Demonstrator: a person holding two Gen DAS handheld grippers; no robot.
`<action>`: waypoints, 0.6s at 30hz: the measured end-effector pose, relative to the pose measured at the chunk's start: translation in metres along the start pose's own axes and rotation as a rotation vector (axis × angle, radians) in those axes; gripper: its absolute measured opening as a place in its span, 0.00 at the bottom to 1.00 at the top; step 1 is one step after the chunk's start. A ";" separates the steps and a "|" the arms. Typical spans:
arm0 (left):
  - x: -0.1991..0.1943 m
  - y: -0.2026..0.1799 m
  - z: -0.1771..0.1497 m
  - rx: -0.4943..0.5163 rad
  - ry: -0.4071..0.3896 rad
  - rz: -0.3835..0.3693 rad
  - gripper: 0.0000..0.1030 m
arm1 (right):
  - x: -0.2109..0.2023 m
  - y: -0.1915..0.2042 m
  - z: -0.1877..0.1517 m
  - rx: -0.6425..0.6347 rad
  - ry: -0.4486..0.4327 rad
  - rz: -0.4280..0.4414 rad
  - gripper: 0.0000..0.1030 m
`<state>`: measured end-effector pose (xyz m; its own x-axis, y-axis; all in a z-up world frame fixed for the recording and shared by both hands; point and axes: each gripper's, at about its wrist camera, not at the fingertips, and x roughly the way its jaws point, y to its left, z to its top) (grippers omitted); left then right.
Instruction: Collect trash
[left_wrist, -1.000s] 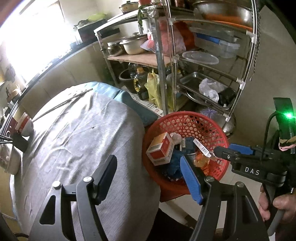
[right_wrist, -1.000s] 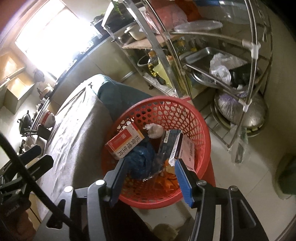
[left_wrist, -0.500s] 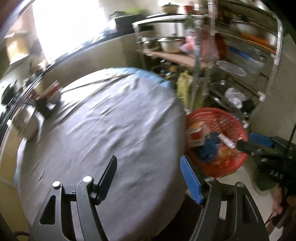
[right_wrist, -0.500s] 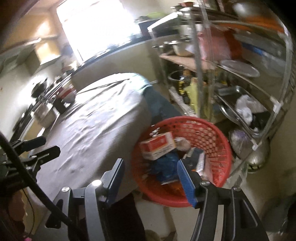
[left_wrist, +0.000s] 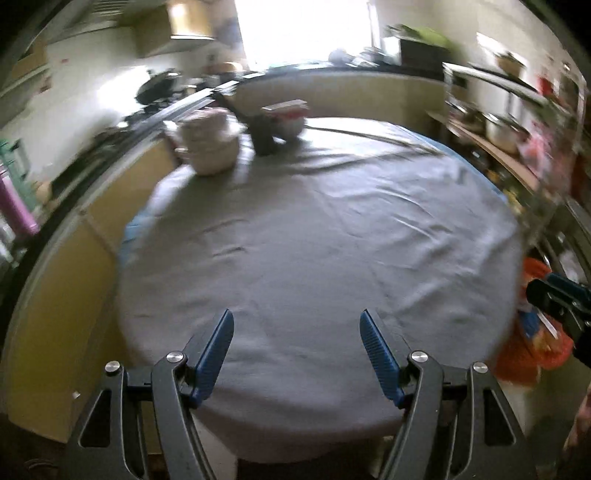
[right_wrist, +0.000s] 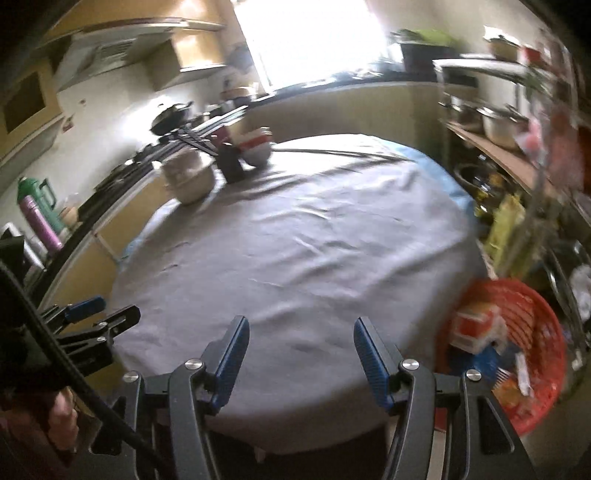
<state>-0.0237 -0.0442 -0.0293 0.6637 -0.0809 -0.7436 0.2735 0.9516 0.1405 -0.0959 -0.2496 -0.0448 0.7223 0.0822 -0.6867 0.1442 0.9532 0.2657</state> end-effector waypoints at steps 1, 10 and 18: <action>-0.001 0.006 0.001 -0.012 -0.007 0.011 0.69 | 0.002 0.009 0.002 -0.009 -0.003 0.009 0.61; -0.015 0.041 0.011 -0.077 -0.060 0.031 0.69 | 0.004 0.068 0.003 -0.158 -0.043 -0.027 0.61; -0.022 0.038 0.013 -0.059 -0.077 0.029 0.69 | 0.006 0.072 0.002 -0.164 -0.045 -0.035 0.61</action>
<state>-0.0186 -0.0104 0.0005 0.7230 -0.0734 -0.6869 0.2135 0.9694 0.1211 -0.0793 -0.1813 -0.0285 0.7489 0.0386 -0.6615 0.0598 0.9903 0.1255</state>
